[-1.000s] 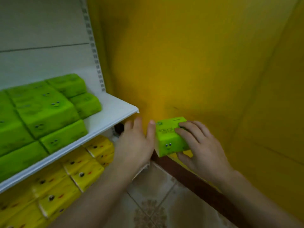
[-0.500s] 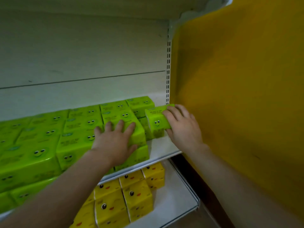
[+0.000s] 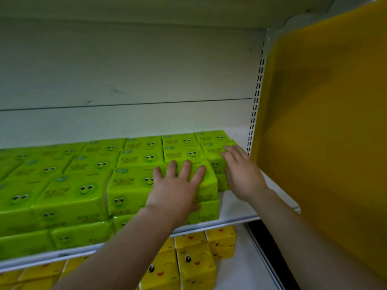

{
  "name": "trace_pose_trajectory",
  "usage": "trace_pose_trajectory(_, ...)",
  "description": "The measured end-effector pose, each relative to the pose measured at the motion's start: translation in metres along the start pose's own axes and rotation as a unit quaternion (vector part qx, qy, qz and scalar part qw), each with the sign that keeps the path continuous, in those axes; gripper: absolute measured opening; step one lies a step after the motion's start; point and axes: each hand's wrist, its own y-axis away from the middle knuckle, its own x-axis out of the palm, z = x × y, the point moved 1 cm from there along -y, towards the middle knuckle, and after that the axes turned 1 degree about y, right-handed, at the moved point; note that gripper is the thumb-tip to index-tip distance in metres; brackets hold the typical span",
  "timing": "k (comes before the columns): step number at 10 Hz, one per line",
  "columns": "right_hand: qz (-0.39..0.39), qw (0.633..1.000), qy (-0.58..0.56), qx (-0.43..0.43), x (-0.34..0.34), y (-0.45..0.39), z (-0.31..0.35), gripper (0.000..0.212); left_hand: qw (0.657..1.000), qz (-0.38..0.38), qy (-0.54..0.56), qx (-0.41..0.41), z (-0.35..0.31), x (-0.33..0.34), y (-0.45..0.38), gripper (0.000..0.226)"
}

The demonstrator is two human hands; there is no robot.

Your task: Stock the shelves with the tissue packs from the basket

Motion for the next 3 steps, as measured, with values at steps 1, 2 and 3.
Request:
trace_pose_trajectory(1,0.053,0.998,0.018,0.012,-0.015,0.002,0.007,0.067,1.000,0.002,0.011,-0.006,-0.001,-0.005,0.002,0.098)
trace_pose_trajectory(2,0.026,0.999,-0.018,0.034,-0.033,0.014,0.009,0.068,0.999,-0.012,0.031,-0.018,-0.001,-0.011,0.003,0.105)
trace_pose_trajectory(3,-0.028,0.998,-0.062,0.015,-0.046,0.029,0.011,0.056,0.997,-0.030,0.059,-0.048,0.006,-0.021,0.006,0.111)
